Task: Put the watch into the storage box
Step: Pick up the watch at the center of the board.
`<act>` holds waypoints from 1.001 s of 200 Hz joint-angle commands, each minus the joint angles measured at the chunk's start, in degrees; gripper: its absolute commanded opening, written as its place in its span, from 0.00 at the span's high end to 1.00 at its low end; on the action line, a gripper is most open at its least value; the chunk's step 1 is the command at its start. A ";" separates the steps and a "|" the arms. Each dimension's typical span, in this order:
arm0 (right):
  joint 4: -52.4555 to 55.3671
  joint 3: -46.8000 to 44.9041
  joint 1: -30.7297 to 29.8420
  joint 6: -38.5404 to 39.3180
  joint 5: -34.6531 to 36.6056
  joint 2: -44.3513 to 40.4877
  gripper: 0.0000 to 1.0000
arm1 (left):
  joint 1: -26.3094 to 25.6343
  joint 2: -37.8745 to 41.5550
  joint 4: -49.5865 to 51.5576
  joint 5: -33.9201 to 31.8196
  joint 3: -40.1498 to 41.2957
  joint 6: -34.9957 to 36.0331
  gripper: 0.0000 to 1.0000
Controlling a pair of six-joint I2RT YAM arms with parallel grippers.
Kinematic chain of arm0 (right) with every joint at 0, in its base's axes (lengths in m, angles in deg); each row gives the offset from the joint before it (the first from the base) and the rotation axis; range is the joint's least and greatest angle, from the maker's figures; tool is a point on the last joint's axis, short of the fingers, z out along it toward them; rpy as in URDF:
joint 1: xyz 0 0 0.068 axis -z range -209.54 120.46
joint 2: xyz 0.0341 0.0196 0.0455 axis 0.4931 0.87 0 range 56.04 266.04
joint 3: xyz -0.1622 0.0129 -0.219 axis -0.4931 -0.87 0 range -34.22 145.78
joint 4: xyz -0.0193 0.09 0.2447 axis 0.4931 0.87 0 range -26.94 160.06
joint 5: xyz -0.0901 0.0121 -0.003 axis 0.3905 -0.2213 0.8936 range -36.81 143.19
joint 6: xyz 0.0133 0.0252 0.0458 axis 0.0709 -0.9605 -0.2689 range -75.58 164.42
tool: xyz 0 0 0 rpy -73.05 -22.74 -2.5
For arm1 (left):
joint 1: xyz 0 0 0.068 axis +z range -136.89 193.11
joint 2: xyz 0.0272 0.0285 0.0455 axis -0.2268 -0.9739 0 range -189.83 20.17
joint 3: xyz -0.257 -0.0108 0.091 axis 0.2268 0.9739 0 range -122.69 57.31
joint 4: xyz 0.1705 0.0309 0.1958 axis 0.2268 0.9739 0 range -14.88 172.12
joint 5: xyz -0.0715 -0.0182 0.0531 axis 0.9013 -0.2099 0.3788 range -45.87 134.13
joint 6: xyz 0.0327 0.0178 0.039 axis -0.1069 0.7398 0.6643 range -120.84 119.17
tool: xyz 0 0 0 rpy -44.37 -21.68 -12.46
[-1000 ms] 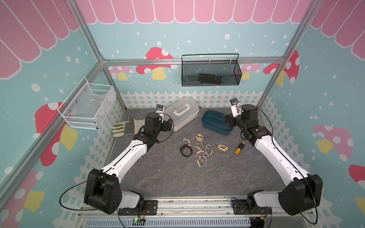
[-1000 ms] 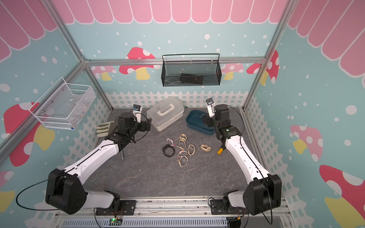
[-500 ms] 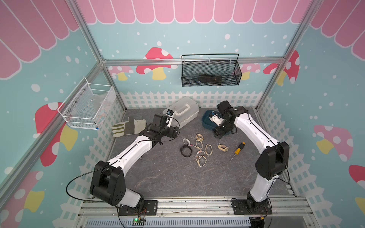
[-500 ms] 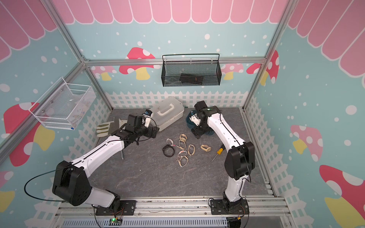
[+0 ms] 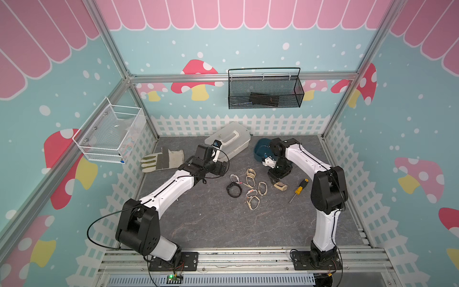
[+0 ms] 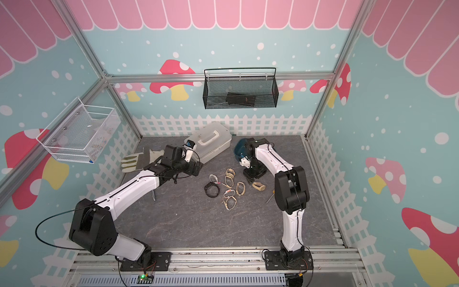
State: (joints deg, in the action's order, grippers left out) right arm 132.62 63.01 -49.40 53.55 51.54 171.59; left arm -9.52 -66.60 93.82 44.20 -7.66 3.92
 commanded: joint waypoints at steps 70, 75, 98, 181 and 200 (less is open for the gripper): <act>-4.07 -3.40 1.28 1.00 -0.20 5.11 0.57 | -0.39 -0.93 0.90 0.01 -1.57 0.52 0.01; -4.28 -3.58 1.38 1.05 -0.20 5.24 0.58 | -0.41 -0.95 0.91 -0.07 -1.57 0.60 0.01; -4.81 -3.97 1.64 1.05 -0.15 5.72 0.60 | -0.37 -1.17 0.86 -0.02 -1.59 0.61 0.01; -5.59 -4.59 1.75 1.08 0.51 8.83 0.67 | -0.57 -1.46 1.25 -0.44 -1.94 0.52 0.01; -5.92 -4.68 1.75 1.06 0.42 9.20 0.75 | -0.57 -1.81 1.30 -0.58 -2.10 0.69 0.01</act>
State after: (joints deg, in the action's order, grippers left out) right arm 126.63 59.16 -47.85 54.69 51.67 179.18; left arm -9.81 -67.82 94.21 44.09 -7.90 3.94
